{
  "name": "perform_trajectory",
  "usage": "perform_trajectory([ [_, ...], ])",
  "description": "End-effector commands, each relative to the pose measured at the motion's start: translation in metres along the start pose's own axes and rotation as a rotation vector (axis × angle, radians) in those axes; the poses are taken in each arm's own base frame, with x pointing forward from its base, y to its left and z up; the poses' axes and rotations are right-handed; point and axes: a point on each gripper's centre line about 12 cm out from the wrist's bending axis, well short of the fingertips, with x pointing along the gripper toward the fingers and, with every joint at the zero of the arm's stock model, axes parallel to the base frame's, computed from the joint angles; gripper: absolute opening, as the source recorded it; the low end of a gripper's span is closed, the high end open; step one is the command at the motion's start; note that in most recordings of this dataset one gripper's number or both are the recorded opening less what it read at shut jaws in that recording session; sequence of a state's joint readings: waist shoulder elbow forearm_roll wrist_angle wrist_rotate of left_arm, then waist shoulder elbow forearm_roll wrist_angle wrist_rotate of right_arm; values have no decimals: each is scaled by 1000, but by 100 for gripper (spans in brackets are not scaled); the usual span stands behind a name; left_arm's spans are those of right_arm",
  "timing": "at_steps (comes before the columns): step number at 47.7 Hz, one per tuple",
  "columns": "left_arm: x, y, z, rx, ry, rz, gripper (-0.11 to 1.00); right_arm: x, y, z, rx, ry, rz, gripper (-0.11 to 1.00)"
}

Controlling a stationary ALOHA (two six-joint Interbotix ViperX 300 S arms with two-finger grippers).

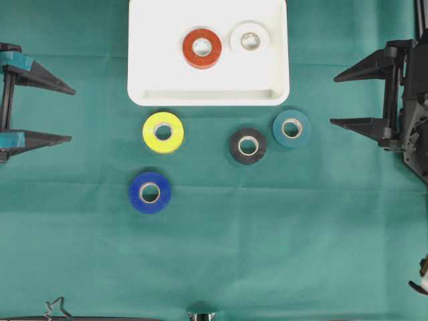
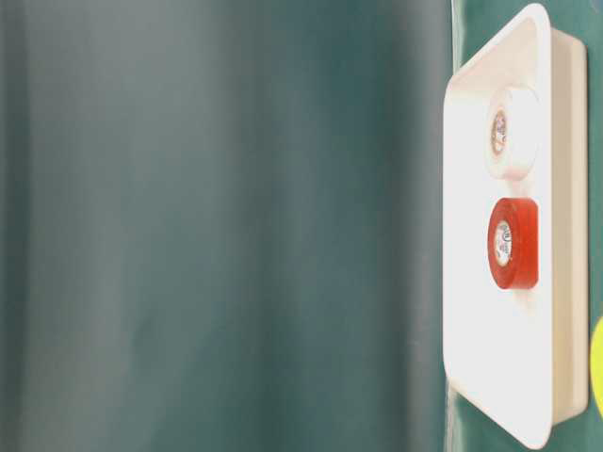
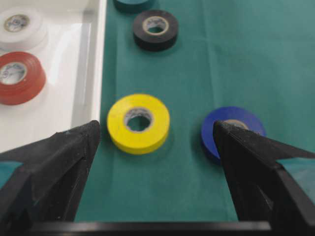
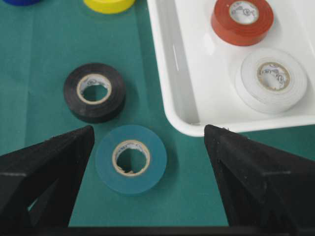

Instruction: Pick up the tape from a random location and place it into the white case.

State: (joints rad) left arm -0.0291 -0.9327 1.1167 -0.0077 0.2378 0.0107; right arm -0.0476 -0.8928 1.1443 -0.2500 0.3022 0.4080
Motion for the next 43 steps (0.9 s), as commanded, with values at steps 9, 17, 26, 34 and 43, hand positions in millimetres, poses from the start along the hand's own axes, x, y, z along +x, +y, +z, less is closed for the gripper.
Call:
perform_trajectory([
  [9,4,-2,5,-20,-9,-7,94,-2,2,11,3,-30,5,89],
  [17,15,-5,11,-44,-23,-20,94,-2,2,11,-3,-32,5,89],
  [26,29,-10,22,-32,-39,-41,94,-2,2,12,-7,-32,5,89],
  [34,47,-12,34,-33,-34,-45,94,-2,2,12,-7,-32,5,89],
  [43,73,-13,53,-30,-16,-43,94,-1,2,11,-8,-30,5,89],
])
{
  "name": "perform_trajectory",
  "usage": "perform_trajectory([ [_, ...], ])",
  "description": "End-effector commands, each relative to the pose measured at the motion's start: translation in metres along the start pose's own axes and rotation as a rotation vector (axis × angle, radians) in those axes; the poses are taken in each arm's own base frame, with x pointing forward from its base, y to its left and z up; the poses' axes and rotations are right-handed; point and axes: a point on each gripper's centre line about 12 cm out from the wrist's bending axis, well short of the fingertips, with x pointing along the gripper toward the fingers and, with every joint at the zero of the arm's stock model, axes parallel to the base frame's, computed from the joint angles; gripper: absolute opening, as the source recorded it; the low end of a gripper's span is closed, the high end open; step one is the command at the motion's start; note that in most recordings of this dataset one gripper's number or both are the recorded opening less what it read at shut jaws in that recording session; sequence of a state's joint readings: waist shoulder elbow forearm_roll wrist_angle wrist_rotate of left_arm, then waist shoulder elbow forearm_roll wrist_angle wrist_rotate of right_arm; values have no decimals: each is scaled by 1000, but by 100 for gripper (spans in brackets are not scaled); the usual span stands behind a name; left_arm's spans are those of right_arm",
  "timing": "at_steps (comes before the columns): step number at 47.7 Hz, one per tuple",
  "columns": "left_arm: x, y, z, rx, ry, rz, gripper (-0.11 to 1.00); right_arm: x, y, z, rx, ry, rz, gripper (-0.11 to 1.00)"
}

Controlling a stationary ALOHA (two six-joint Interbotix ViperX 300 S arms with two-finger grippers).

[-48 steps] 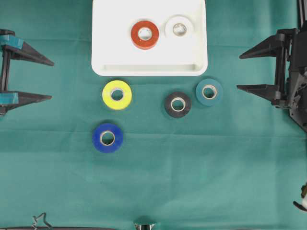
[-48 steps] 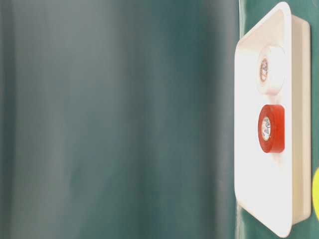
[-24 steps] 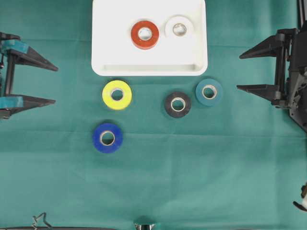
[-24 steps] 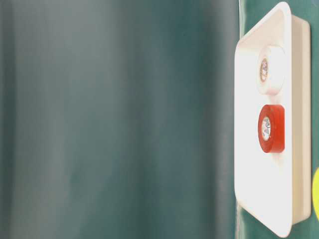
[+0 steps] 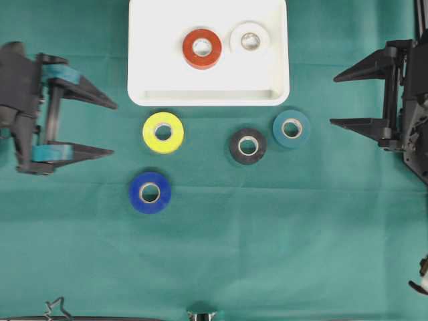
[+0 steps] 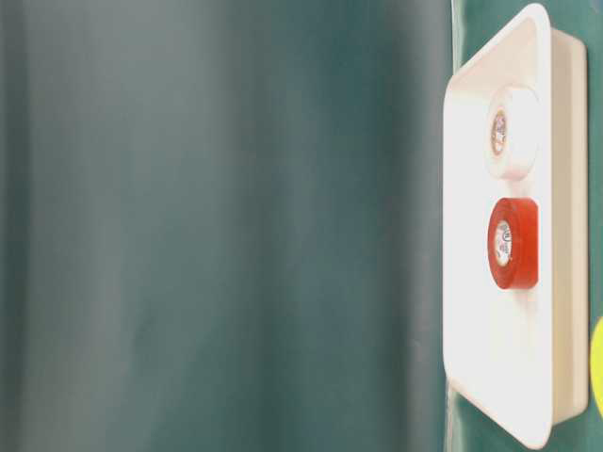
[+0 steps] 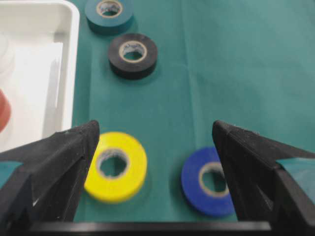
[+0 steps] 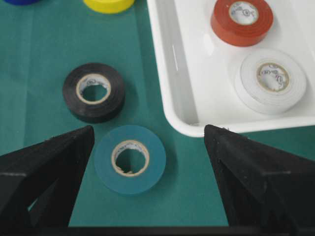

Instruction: Pick up the tape from a random location and place it into the white case.

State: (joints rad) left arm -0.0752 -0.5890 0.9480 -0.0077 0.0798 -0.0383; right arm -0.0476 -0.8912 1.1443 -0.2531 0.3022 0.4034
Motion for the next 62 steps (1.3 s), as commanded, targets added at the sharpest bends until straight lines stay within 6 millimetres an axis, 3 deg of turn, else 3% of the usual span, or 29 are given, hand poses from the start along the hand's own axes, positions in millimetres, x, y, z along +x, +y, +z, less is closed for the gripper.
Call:
perform_trajectory([
  [1,10,-2,22,1,-32,-4,94,-2,2,12,-1,-31,6,89],
  [16,50,-3,49,7,0,-3,94,-2,2,12,-1,-31,6,89],
  [38,48,0,61,-179,237,36,94,-2,2,14,-8,-35,5,89],
  [62,60,2,99,-226,576,105,94,-2,2,13,-6,-32,4,89],
])
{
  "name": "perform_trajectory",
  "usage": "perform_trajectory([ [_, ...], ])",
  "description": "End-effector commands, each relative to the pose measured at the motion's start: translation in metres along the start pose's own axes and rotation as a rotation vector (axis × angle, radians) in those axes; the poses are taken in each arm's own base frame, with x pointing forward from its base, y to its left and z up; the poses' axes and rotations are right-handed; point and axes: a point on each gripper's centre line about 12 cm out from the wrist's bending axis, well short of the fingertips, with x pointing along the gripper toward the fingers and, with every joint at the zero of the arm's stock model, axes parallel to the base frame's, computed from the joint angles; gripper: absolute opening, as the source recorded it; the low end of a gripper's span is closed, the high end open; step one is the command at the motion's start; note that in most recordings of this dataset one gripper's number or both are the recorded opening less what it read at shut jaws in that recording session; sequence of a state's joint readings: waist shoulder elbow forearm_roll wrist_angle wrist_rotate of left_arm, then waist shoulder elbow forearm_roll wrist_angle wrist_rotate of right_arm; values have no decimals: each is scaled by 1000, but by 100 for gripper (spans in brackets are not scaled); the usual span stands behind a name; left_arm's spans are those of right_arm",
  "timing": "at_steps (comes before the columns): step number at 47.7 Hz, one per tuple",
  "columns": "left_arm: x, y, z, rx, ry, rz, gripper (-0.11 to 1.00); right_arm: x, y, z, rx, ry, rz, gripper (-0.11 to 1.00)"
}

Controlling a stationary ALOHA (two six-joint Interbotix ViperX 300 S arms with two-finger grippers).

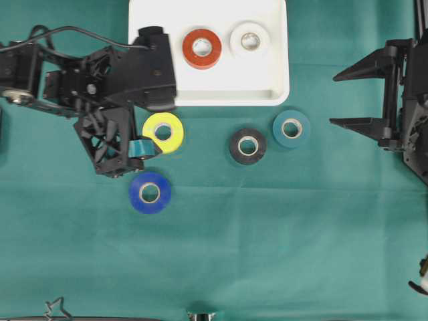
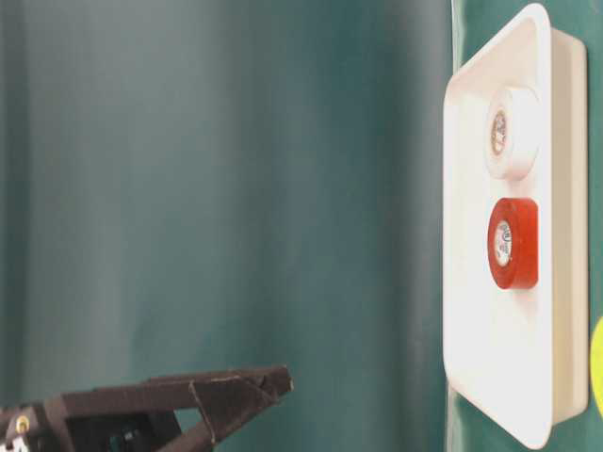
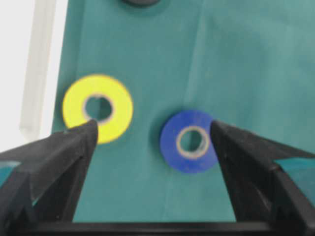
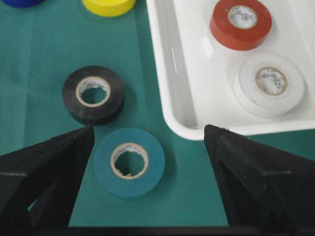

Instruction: Pick up the tape from a random location and place it into the white case.

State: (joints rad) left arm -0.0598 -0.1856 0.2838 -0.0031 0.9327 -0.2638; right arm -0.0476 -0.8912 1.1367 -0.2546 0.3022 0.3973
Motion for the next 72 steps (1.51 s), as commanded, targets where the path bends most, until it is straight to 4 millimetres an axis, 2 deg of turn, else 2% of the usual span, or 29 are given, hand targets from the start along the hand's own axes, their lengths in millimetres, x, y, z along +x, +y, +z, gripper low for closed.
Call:
perform_trajectory([
  [1,-11,-2,13,-2,0,4,94,-1,1,10,1,-24,3,89],
  [51,-8,-2,13,-25,23,11,94,-2,1,10,0,-19,0,89],
  [64,5,0,7,-38,12,8,94,-2,1,10,-3,-19,0,89],
  [72,24,3,-3,-85,40,20,94,-2,1,12,-3,-24,0,89],
])
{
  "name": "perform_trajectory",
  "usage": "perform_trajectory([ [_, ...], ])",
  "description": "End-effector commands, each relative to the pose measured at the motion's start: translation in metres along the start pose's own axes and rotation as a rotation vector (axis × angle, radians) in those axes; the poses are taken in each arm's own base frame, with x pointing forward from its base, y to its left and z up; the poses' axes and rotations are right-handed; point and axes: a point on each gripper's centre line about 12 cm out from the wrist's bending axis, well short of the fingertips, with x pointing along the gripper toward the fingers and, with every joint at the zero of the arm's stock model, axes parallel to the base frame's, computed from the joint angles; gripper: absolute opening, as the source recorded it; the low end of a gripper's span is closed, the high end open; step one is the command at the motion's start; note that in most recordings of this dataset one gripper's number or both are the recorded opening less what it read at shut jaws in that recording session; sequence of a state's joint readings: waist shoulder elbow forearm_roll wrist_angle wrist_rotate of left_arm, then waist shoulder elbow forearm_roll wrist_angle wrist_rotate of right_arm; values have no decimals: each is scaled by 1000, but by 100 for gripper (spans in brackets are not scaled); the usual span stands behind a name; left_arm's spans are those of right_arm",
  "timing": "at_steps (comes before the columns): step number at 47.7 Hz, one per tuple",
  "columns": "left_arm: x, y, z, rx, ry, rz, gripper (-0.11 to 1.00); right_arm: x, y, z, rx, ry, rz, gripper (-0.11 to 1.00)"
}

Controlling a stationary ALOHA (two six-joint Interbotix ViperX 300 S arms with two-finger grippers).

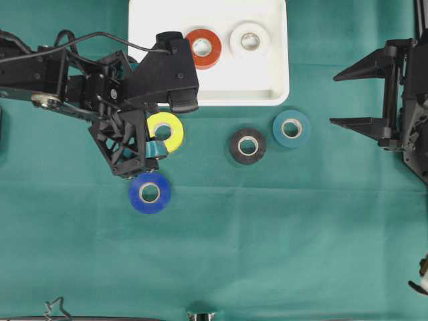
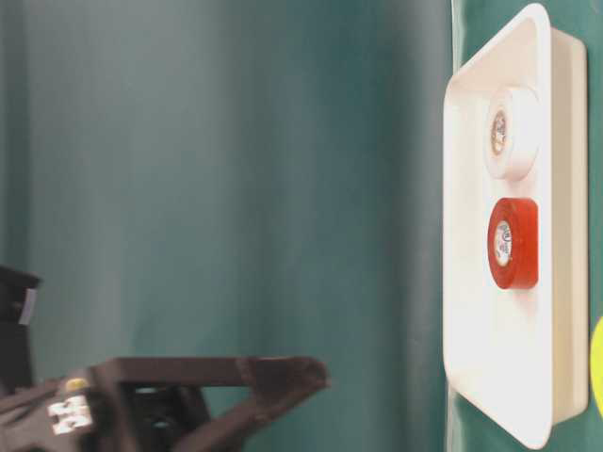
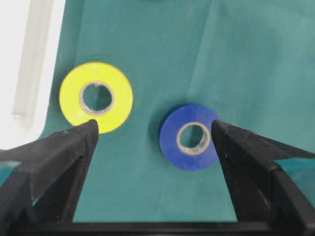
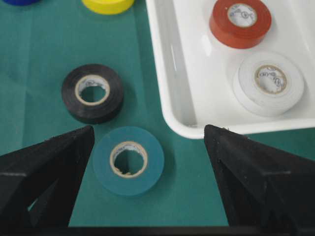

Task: Pick up the tape from a random location and place it into the white case.
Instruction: 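Move the left gripper over the yellow tape roll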

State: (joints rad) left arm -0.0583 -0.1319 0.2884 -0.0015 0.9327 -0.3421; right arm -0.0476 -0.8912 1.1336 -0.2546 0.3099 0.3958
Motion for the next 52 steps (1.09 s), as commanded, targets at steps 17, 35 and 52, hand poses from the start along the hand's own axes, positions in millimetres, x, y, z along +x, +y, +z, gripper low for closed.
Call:
perform_trajectory([
  [17,58,-1,-25,-5,2,-9,94,-2,1,12,-3,-29,2,89],
  [35,104,3,-36,-1,10,-5,94,-1,1,11,-2,-25,2,89],
  [52,130,9,-48,-5,48,12,94,2,1,9,-5,-12,1,89],
])
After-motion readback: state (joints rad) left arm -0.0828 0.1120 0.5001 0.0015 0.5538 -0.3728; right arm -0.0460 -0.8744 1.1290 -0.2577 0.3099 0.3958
